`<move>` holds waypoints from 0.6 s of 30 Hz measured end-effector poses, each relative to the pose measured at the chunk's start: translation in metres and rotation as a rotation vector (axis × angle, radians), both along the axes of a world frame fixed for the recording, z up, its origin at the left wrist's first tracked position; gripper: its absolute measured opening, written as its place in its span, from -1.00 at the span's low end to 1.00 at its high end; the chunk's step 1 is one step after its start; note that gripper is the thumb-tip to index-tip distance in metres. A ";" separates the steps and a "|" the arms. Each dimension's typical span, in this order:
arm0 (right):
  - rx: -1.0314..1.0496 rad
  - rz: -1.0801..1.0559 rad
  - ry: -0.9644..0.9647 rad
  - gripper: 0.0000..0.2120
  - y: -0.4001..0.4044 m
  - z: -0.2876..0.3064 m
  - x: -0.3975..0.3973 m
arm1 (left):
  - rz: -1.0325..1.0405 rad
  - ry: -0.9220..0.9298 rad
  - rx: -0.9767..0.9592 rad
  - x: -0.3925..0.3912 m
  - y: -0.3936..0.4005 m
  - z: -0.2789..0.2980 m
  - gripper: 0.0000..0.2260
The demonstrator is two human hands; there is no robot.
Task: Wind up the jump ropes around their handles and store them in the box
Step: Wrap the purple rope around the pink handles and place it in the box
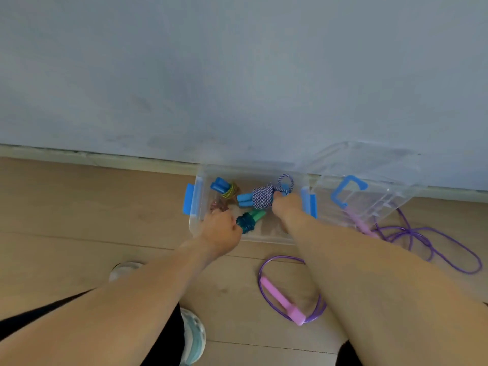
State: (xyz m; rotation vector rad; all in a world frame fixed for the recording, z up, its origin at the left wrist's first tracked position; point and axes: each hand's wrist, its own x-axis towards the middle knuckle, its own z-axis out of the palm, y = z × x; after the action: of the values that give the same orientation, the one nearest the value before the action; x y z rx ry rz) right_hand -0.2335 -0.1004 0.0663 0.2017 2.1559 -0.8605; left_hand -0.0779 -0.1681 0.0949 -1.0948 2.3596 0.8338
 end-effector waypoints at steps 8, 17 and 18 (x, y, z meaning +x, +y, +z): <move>0.007 0.404 0.204 -0.79 0.019 0.030 -0.006 | 0.010 0.491 -0.041 -0.014 0.025 0.011 -0.91; 0.177 -0.120 0.599 -0.85 0.200 0.025 -0.063 | -0.513 -0.051 0.204 -0.030 0.124 -0.021 -0.82; 0.238 -0.138 0.524 -0.83 0.218 0.011 -0.056 | -0.544 -0.093 0.189 -0.032 0.137 -0.031 -0.79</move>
State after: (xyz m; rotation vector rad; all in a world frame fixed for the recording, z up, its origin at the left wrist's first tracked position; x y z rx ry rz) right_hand -0.2891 0.1179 0.0776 0.2699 2.7660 -0.7928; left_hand -0.1095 -0.0310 0.0635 -0.3722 2.2740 0.7570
